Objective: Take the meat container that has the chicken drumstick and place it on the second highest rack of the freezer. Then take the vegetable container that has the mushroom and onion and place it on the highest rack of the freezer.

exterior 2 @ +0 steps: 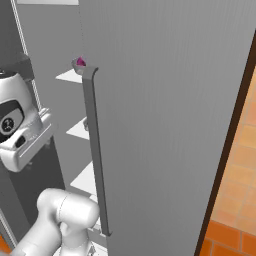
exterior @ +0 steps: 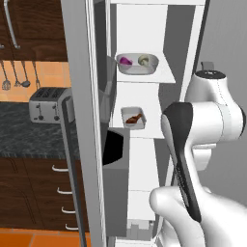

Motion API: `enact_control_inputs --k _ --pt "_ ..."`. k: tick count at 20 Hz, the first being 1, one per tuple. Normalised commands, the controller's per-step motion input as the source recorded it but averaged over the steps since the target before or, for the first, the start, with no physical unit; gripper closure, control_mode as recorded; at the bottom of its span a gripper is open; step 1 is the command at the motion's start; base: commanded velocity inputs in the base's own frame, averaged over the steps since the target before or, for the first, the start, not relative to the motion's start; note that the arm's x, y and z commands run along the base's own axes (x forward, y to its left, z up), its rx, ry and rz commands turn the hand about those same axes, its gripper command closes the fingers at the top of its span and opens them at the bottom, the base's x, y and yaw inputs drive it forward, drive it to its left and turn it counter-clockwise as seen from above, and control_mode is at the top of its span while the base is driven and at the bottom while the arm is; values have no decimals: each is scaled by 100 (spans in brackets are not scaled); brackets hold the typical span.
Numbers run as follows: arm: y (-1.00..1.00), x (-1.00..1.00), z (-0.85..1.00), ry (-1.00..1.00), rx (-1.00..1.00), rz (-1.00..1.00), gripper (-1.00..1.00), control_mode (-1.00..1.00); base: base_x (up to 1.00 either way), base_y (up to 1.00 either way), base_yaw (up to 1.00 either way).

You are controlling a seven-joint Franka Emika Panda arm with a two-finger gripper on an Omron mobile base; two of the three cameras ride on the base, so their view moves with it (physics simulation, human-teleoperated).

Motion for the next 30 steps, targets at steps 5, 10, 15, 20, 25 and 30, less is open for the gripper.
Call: enact_control_inputs --k 5,10,15,20,25,30 --pt "0 9 -63 31 0 38 -100 -100 0 0 0" --pt "1 0 -26 7 0 74 -100 -100 0 0 0" --pt "-17 2 16 -13 0 54 -100 -100 0 0 0" --pt "-17 7 8 0 0 5 -100 -100 0 0 0" --pt "-23 0 1 0 0 0 -100 -100 0 0 0" --pt "-65 12 0 0 2 0 -100 -100 0 0 0"
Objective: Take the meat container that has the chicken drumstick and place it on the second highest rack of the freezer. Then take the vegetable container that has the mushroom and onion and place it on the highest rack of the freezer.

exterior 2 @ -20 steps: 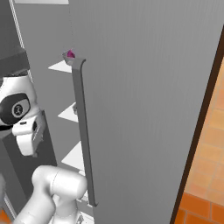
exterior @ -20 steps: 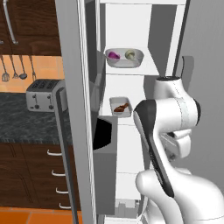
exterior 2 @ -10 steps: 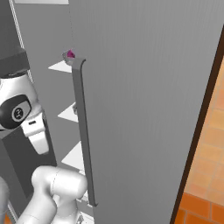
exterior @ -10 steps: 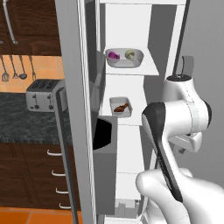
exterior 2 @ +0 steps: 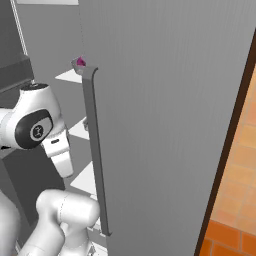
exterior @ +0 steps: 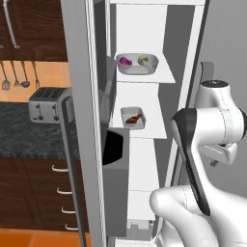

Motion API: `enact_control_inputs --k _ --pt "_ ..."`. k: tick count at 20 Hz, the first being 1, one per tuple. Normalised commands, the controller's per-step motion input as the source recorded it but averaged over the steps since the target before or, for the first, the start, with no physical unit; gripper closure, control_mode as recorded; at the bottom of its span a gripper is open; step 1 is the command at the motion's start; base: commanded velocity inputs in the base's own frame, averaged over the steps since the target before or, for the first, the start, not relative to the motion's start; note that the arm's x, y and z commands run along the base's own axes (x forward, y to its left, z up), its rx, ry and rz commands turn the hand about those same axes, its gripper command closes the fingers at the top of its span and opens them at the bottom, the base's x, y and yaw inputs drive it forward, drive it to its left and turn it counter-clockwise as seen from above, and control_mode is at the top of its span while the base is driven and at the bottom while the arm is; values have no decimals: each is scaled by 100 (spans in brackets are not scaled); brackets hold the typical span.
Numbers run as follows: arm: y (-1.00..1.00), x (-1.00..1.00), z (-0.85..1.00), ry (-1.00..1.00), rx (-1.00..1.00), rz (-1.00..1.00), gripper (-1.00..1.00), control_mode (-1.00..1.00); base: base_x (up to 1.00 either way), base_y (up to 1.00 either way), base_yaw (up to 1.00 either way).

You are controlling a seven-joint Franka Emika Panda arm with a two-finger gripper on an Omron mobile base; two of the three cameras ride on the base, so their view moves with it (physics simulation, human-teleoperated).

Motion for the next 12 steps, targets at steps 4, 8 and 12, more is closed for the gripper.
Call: enact_control_inputs --k 4,8,12 --pt "-33 7 4 4 4 -1 -100 -100 0 0 0" --pt "0 0 0 0 0 0 -100 -100 0 0 0" --pt "0 0 0 0 0 0 -100 -100 0 0 0"
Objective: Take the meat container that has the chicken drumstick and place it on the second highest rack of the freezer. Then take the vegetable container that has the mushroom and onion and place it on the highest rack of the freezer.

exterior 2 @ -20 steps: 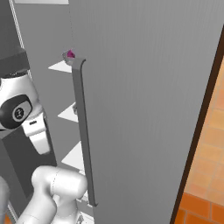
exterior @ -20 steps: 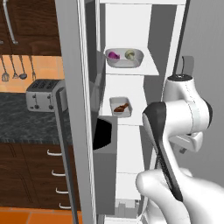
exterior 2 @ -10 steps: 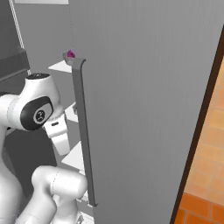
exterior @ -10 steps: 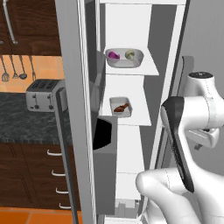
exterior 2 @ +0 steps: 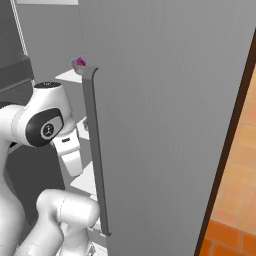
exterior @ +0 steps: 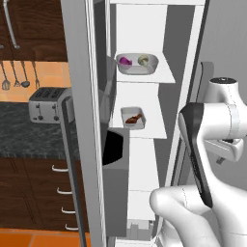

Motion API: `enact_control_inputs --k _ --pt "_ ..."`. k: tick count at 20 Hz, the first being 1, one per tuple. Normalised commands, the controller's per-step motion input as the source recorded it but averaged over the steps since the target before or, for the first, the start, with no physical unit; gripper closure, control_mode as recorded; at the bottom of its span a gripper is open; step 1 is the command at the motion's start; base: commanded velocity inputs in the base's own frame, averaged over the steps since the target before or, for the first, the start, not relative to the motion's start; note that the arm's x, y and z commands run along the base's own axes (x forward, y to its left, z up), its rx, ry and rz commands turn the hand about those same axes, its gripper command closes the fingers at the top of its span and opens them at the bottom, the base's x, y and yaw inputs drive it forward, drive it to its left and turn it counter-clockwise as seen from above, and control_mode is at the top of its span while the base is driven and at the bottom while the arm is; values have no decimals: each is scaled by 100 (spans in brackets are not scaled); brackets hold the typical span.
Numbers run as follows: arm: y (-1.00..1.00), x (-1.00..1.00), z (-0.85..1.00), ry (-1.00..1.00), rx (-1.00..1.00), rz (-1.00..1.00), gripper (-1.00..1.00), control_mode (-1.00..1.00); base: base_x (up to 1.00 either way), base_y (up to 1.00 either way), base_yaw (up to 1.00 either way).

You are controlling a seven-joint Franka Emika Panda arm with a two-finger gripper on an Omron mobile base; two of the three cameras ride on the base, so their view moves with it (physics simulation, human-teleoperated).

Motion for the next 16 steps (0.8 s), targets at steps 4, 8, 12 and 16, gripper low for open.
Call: enact_control_inputs --k 4,8,12,16 --pt "0 0 0 0 0 0 -100 -100 0 0 0" --pt "0 0 0 0 0 0 -100 -100 0 0 0" --pt "0 0 0 0 0 0 -100 -100 0 0 0" --pt "0 0 0 0 0 0 -100 -100 0 0 0"
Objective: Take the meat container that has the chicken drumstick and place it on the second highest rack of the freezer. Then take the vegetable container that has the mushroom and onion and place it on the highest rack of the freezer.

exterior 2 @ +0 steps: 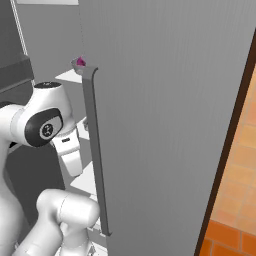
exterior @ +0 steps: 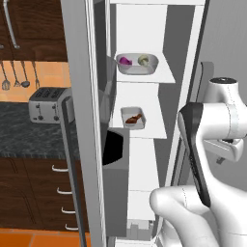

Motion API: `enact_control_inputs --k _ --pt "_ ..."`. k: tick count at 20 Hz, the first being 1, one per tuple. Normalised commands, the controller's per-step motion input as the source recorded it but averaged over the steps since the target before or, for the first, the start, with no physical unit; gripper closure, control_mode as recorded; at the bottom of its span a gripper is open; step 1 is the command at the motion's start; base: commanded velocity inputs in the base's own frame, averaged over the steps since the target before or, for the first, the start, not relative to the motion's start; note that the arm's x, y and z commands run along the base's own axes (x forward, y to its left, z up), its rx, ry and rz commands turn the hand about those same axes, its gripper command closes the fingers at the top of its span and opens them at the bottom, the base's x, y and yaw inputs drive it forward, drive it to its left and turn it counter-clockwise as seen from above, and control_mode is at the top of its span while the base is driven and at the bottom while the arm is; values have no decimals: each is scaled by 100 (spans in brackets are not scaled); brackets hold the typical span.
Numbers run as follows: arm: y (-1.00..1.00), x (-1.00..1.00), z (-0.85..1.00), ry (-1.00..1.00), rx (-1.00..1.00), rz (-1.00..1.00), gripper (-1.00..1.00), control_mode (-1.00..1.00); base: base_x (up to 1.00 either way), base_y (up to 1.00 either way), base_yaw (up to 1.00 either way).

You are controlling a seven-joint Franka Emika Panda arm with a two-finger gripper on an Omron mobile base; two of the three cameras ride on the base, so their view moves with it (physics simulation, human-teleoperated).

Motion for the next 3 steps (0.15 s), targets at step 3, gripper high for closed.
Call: enact_control_inputs --k 3 --pt "0 0 0 0 0 0 -100 -100 0 0 0"
